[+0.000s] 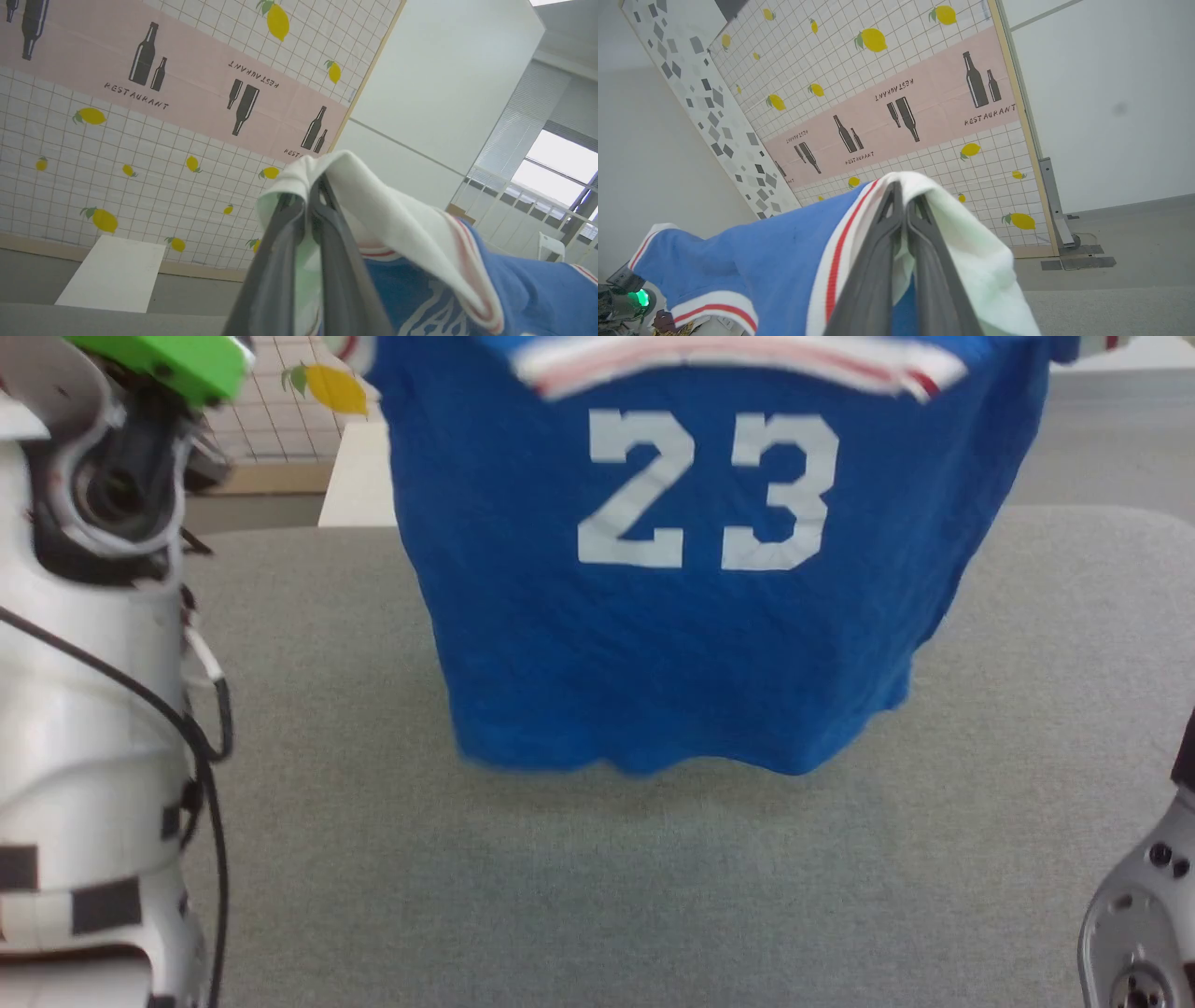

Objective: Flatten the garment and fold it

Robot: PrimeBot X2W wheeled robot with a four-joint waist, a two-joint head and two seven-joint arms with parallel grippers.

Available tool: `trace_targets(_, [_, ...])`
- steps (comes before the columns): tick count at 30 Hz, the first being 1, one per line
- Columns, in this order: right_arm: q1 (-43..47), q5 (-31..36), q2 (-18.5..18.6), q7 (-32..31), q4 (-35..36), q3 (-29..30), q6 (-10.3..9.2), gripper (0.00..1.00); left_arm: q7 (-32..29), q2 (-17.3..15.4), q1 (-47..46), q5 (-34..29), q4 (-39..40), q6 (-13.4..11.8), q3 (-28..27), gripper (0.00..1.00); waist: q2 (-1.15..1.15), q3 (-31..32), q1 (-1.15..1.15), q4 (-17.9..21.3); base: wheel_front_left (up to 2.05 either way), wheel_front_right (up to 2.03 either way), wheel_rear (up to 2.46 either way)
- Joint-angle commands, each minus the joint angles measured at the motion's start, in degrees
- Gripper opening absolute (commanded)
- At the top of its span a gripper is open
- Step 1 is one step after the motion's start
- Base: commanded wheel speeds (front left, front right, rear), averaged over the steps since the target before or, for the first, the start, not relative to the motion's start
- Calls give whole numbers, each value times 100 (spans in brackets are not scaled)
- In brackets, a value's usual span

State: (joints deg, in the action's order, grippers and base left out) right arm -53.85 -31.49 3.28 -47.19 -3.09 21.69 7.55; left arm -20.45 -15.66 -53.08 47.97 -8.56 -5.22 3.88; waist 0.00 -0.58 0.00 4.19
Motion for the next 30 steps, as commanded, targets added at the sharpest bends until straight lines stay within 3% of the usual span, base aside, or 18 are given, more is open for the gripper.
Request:
trace_targets(1, [-180,106,9,80,-140,21,-6,0,66,-74,-194,-68,-132,-40,-30,0,0,-133,0,15,0,0,0])
trace_targets(11, [-1656,942,-36,722,-1588,135,-6,0,181,-453,-1476,-833,-1236,-266,280,0,0,-1326,0,198,0,0,0])
trace_targets(19, [-3358,1344,-39,1987,-2896,70,-6,0,911,-648,-2918,-1465,-1860,-298,443,0,0,-2449,0,229,0,0,0])
trace_targets(24, [-4065,1453,-39,2796,-3672,45,-6,0,1367,-617,-3469,-1517,-2231,-194,412,0,0,-2869,0,156,0,0,0])
trace_targets(30, [-4247,1299,-40,3121,-4243,-288,-6,0,1805,-429,-3494,-1287,-2619,95,322,0,0,-3168,0,23,0,0,0])
